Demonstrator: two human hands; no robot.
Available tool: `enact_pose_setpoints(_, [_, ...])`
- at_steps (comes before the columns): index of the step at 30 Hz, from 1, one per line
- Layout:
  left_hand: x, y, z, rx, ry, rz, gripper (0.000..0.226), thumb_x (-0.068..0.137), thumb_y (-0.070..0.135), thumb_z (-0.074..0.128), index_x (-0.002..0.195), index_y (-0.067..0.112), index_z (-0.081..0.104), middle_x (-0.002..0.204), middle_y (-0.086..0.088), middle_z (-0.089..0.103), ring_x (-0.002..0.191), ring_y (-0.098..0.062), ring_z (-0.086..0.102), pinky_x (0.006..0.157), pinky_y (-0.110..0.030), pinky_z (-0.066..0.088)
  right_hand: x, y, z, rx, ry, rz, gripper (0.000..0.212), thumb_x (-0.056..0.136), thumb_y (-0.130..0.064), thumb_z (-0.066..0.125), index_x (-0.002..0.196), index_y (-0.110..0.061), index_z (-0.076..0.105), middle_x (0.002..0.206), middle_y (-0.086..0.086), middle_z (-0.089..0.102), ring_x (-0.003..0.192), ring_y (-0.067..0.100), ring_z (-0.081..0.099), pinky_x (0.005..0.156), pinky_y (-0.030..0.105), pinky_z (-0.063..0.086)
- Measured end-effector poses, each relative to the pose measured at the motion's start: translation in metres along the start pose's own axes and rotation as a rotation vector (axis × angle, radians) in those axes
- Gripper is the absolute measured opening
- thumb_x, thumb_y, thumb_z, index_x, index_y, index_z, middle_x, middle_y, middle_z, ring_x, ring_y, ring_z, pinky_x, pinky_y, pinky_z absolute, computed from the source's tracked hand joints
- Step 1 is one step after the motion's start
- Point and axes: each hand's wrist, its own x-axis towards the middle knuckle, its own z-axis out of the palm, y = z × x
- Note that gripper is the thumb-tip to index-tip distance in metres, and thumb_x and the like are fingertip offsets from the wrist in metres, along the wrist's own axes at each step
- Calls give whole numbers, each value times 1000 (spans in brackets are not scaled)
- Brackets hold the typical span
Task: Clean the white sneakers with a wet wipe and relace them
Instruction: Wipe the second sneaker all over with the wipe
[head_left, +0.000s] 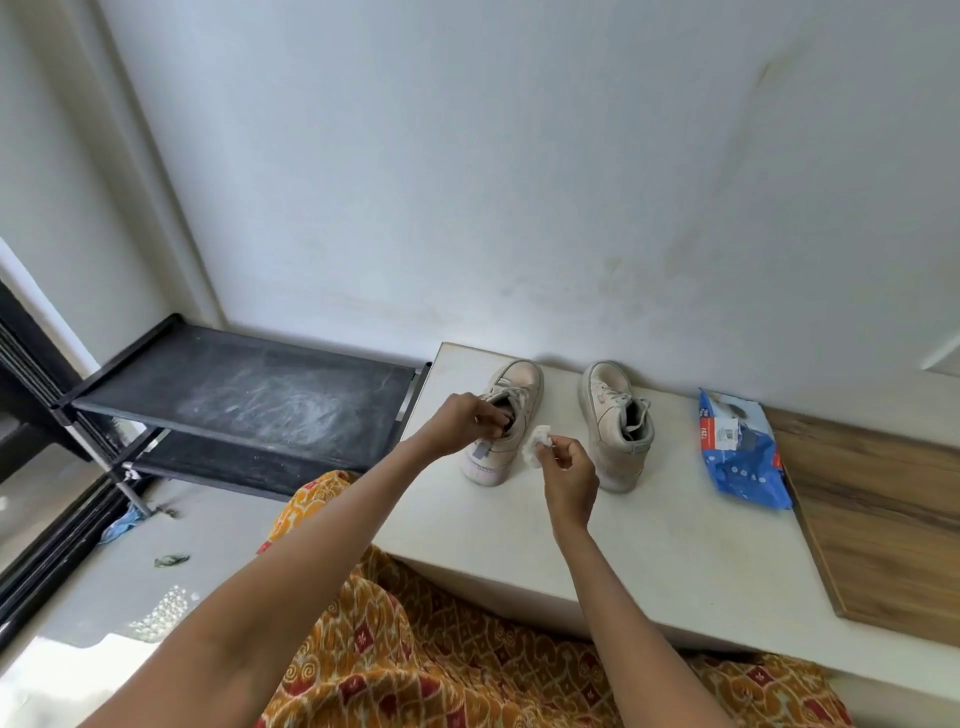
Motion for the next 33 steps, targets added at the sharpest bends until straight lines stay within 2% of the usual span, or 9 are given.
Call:
enact_pose_setpoints(3, [-9,-12,4,28,158,110,19,80,3,69,96,11,75,90,-11,68,82,-24,61,71,-20,38,-9,-5,15,-77,28,-123,10,83,-22,67,91,-18,65,85,-6,67,81,15,63,69,30,48])
enact_pose_setpoints(6, [-24,-25,14,88,211,203,13,82,8,68,94,9,75,92,-8,65,86,-24,61,71,-23,43,-17,-8,33,-164,91,-228,9,83,-19,66,91,-18,64,89,-5,67,87,17,60,68,32,48])
enact_pose_setpoints(11, [-36,-30,34,198,312,303,23,84,26,56,91,12,73,85,-3,62,88,-12,48,56,-34,53,-28,9,45,-241,127,-139,9,87,-19,63,93,-13,63,90,0,65,91,23,53,63,26,36])
enact_pose_setpoints(15, [-30,-30,34,250,347,361,31,86,33,47,88,12,71,80,-3,60,84,-14,47,48,-36,51,-21,15,43,-181,137,5,9,86,-18,64,95,-15,63,88,4,64,90,26,55,64,26,34])
enact_pose_setpoints(19, [-31,-26,41,232,388,352,31,87,32,49,97,14,72,79,-4,58,81,-14,45,44,-30,49,-18,-6,51,1,246,-18,10,86,-17,63,95,-12,62,90,6,64,84,24,57,65,28,40])
enact_pose_setpoints(22, [-33,-24,45,194,407,311,22,85,23,58,97,10,72,77,-5,56,80,-14,43,42,-34,49,-31,6,58,-87,200,-24,9,88,-16,61,93,-8,60,88,7,64,85,25,54,63,26,34])
enact_pose_setpoints(25, [-32,-25,45,185,406,313,30,87,28,50,95,8,72,76,-6,56,80,-14,43,43,-35,49,-30,20,51,-144,159,-29,9,88,-15,61,90,-6,61,86,8,63,86,29,53,61,25,29])
enact_pose_setpoints(30, [-29,-23,45,173,414,296,33,86,31,48,94,10,72,75,-5,57,79,-13,43,44,-34,49,-24,-3,56,-22,240,-46,9,85,-11,64,93,-6,62,89,12,62,82,24,55,62,17,31])
enact_pose_setpoints(33, [-26,-24,41,174,395,306,27,84,25,54,94,8,72,75,-5,59,79,-13,44,45,-32,49,-39,12,63,-122,141,-104,6,84,-10,66,88,-9,63,85,7,63,84,24,55,64,24,39])
